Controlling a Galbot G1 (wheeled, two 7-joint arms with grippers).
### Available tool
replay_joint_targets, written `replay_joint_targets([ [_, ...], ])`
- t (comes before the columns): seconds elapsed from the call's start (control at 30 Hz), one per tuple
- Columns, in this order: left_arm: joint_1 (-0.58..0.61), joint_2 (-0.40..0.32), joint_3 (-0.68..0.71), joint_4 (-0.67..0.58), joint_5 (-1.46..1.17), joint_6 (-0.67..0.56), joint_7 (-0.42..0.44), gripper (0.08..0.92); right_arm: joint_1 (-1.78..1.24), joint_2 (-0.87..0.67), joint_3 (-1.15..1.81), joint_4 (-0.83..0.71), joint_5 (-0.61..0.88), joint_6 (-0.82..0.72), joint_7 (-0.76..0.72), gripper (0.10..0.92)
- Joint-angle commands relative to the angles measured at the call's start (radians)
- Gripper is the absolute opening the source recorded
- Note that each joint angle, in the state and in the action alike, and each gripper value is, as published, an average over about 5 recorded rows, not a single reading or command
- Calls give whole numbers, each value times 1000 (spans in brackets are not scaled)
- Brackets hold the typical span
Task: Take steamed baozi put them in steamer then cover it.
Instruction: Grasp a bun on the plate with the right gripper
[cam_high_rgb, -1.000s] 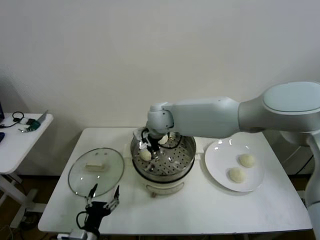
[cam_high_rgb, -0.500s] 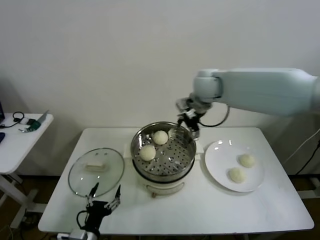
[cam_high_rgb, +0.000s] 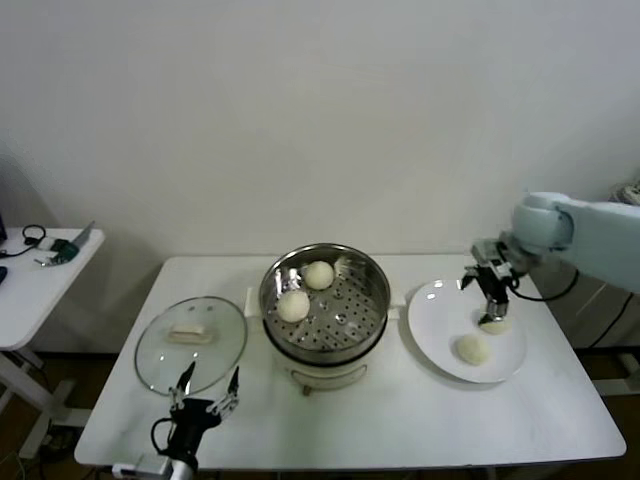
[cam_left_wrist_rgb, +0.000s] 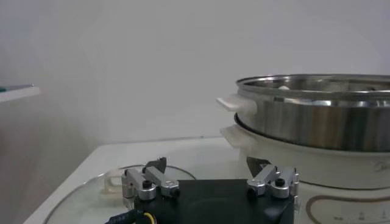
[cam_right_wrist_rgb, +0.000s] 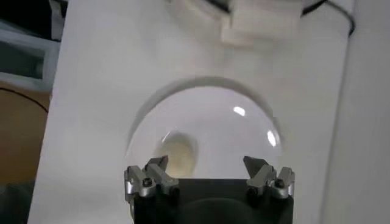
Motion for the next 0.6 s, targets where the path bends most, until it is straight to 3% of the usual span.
replay_joint_targets([
  [0.03, 14, -9, -3, 0, 11, 0, 1, 823, -371, -39, 264, -143, -155, 16, -1, 823],
  [0.6, 25, -21, -9, 3, 14, -1, -1, 823, -473, 75, 364, -271, -178, 32, 7, 788],
])
